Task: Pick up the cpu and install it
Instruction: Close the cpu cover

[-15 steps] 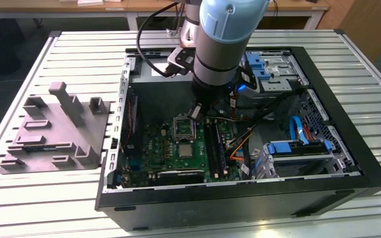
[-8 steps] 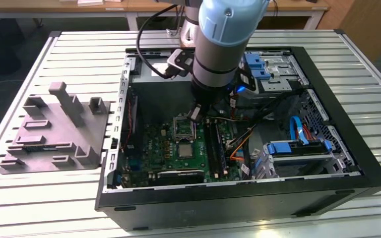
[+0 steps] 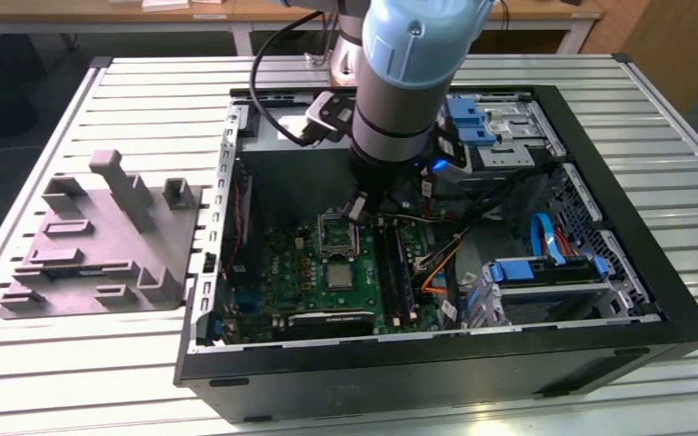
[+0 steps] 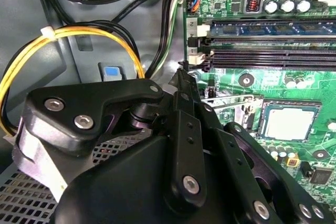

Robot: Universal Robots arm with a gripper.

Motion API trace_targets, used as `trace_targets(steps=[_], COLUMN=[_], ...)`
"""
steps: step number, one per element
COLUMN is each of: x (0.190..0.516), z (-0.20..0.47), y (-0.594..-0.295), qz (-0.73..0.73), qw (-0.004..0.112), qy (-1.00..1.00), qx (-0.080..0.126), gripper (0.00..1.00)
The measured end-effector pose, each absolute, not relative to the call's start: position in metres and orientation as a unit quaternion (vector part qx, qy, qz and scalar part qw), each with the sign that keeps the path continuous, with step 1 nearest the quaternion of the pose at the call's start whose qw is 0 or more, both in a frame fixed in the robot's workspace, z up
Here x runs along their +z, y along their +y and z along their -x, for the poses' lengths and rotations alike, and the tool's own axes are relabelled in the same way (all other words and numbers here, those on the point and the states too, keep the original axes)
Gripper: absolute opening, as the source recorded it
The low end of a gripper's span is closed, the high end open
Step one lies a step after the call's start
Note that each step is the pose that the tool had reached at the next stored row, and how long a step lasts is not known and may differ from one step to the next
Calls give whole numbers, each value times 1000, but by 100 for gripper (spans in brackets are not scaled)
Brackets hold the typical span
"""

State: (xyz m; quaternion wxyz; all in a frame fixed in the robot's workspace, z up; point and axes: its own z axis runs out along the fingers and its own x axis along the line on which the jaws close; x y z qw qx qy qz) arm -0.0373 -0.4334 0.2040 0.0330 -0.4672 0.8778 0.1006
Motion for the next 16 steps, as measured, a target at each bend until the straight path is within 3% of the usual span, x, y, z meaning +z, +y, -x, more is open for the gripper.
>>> trace_targets(steps=[16], x=[201], z=[38], y=[-433], qz=[467], qw=[32], qy=[878], qx=[99], gripper=[11])
